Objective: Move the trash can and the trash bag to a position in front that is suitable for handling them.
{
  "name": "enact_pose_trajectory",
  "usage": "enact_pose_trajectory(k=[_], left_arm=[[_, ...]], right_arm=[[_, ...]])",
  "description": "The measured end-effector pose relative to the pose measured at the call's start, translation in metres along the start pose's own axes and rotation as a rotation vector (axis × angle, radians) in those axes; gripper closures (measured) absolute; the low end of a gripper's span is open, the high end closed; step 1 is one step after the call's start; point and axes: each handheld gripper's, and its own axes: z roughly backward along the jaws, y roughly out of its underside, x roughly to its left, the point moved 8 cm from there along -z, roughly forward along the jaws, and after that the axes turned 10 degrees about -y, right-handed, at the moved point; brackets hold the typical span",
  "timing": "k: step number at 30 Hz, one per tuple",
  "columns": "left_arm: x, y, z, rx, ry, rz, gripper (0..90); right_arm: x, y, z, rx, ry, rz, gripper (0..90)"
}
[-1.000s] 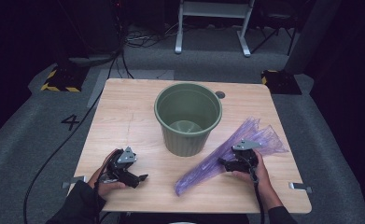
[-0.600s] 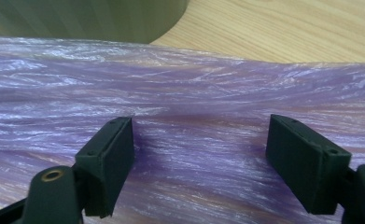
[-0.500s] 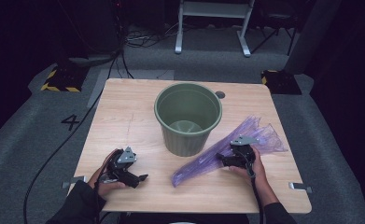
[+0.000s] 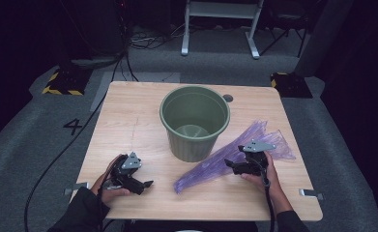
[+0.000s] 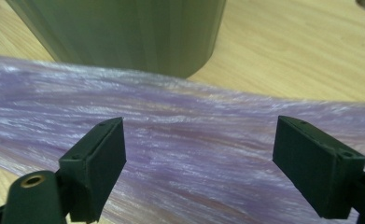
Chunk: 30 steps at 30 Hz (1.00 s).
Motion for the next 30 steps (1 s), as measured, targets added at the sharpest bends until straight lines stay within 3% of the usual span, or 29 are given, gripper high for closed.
enact_pose_trajectory(k=[2,10,17,22,27,30], left_arm=[[0.000,0.000,0.000,0.000,0.000,0.000,3.2],[0.000,0.000,0.000,0.000,0.000,0.001,3.2],[0.000,0.000,0.000,0.000,0.001,0.001,3.2],[0.000,0.000,0.000,0.000,0.000,0.001,3.2],[0.000,0.000,0.000,0.000,0.000,0.000,3.2],[0.000,0.000,0.000,0.000,0.001,0.000,3.2]], right_arm=[[-0.002,0.000,0.001,-0.008,-0.013,-0.008,15.6],[-0.019,0.009,-0.009,0.055,0.043,-0.025,17.6],[-0.023,0.017,-0.019,0.112,0.046,-0.039,22.5],[-0.023,0.017,-0.020,0.114,0.039,-0.055,26.8],[-0.020,0.015,-0.019,0.103,0.031,-0.046,43.4],[-0.017,0.015,-0.017,0.095,0.017,-0.033,63.3]])
